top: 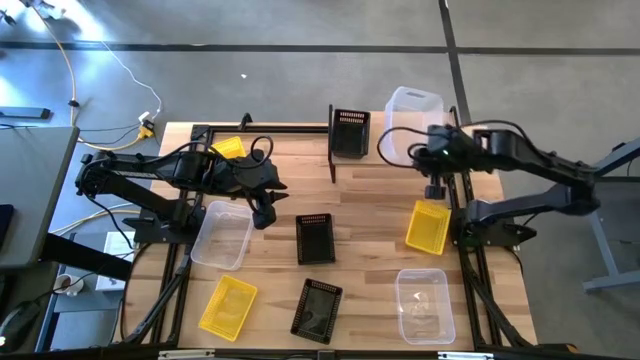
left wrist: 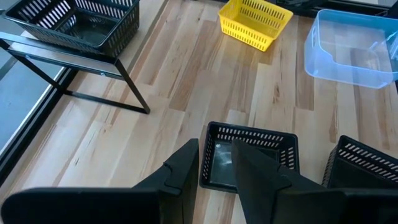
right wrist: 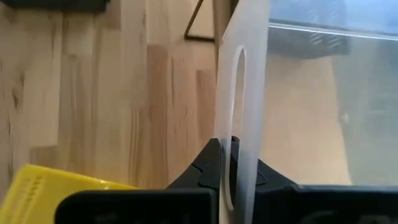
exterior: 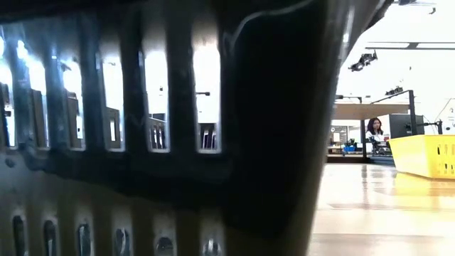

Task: Stack baskets on shelf by color
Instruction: Put the top right transparent bin on the shelf

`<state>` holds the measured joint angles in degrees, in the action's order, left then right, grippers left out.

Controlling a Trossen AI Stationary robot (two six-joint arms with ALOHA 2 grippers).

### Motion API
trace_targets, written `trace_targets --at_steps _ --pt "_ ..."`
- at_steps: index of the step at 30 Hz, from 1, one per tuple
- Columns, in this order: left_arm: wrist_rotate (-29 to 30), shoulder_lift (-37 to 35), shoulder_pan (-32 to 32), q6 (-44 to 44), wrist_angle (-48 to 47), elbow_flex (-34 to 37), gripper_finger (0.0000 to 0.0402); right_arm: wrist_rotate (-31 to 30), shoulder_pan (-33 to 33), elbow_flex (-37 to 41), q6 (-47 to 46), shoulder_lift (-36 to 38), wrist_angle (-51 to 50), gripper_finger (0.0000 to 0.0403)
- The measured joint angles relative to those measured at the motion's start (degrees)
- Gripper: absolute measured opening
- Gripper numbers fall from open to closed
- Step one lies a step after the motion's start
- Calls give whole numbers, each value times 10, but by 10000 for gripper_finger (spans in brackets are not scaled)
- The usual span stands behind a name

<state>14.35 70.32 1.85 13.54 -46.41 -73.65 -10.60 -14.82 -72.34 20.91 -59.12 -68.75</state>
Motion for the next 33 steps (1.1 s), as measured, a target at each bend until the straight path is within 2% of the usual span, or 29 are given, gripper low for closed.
trace_targets --at_steps 2,5,12,23,33 --pt "0 0 0 0 0 0 86 24 -31 0 26 -18 -7 0" --pt "0 0 0 0 0 0 86 29 -68 0 57 -46 -18 0" --pt "0 0 0 15 0 0 86 62 -121 1 94 -102 -20 0" --pt "-2 0 0 14 0 0 86 80 -133 1 111 -149 -21 0" --pt "-2 0 0 13 0 0 86 53 -133 1 106 -184 -13 0"
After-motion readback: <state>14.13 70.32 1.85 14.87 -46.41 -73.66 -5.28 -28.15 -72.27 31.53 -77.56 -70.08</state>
